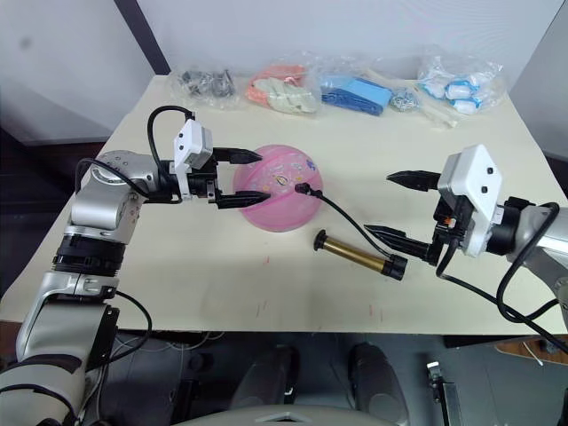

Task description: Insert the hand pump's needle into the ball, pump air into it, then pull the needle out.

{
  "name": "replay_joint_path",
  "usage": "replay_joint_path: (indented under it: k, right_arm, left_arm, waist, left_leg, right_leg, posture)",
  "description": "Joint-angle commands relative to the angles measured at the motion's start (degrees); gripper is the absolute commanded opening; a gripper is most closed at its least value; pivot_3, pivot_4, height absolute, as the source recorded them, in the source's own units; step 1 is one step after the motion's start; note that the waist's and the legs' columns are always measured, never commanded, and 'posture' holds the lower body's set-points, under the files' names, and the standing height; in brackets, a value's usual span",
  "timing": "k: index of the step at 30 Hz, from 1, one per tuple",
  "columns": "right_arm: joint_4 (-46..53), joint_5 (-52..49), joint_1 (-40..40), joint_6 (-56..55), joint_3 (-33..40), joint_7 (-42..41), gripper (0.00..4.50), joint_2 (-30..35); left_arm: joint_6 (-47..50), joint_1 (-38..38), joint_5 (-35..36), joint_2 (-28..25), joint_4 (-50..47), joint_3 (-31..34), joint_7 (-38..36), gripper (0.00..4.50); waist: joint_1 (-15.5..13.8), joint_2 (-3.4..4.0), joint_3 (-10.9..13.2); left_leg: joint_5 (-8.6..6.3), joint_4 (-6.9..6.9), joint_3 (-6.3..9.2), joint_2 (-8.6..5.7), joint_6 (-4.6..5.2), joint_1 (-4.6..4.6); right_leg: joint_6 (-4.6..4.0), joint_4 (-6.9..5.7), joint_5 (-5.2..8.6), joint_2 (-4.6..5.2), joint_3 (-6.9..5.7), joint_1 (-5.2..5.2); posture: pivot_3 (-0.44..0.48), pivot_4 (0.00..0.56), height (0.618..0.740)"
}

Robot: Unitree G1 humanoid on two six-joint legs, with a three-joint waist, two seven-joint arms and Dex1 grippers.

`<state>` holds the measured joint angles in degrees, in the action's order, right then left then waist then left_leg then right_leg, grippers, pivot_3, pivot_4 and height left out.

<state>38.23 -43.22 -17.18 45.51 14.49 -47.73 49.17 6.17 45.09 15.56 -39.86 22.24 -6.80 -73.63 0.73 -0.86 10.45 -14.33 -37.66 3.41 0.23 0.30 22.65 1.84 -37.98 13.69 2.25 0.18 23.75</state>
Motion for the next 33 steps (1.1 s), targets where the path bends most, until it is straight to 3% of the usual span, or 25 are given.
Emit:
replay_joint_path:
  k: [1, 9, 16, 19, 22, 33]
  right_arm:
    - [-0.6, 0.6, -2.5, -1.2, -1.7, 0.8, 4.47, 0.2]
    - [-15.1, 12.5, -17.1, -3.9, -19.9, 2.8, 4.47, -7.3]
    - [-27.5, 20.4, -26.2, -8.6, -28.8, 0.6, 4.47, -15.5]
    - [-31.1, 22.3, -28.4, -10.2, -30.5, -0.2, 3.64, -18.9]
    - [-33.6, 24.3, -29.7, -12.2, -31.4, -0.6, 2.3, -21.4]
    - [-39.7, 30.8, -31.9, -15.4, -33.1, -1.9, 2.3, -25.3]
  left_arm:
    - [-3.6, -0.2, -3.9, 0.2, 4.3, -1.5, -0.4, 4.5]
    - [-7.1, -1.0, -5.2, 0.9, 6.7, -1.0, -0.7, 4.5]
    - [-7.6, -1.6, -5.2, 1.1, 6.5, -0.7, -0.7, 4.5]
    - [-7.6, -1.8, -5.2, 1.2, 6.4, -0.6, -0.7, 4.5]
    - [-7.5, -1.9, -5.2, 1.2, 6.3, -0.6, -0.7, 4.5]
    - [-7.1, -2.5, -5.2, 1.2, 5.6, -0.5, -0.4, 4.5]
  waist:
    - [0.0, 0.0, 0.0]
    - [0.2, 0.03, 0.0]
    - [0.4, 0.05, 0.0]
    - [0.4, 0.05, 0.0]
    - [0.3, 0.05, 0.0]
    - [0.4, 0.06, 0.0]
  left_leg:
    - [0.0, -0.02, 0.02, 0.0, 0.0, 0.0]
    - [0.01, -0.45, -0.02, 0.18, 0.02, -0.12]
    - [0.01, -0.62, -0.17, 0.2, 0.02, -0.08]
    - [0.01, -0.62, -0.16, 0.2, 0.02, -0.06]
    - [0.01, -0.62, -0.19, 0.19, 0.02, -0.06]
    - [0.01, -0.62, -0.27, 0.18, 0.03, -0.09]
  right_leg:
    - [0.0, -0.01, 0.0, 0.0, -0.01, -0.01]
    - [0.11, -0.1, -0.21, -0.22, 0.04, -0.17]
    - [0.08, -0.13, -0.47, -0.27, 0.21, -0.12]
    - [0.08, -0.13, -0.48, -0.27, 0.22, -0.12]
    - [0.08, -0.13, -0.49, -0.26, 0.25, -0.12]
    - [0.11, -0.17, -0.51, -0.27, 0.34, -0.09]
  posture:
    - [0.0, 0.15, 0.74]
    - [0.0, 0.15, 0.74]
    - [0.0, 0.15, 0.74]
    - [0.0, 0.15, 0.74]
    - [0.0, 0.15, 0.74]
    - [0.0, 0.15, 0.74]
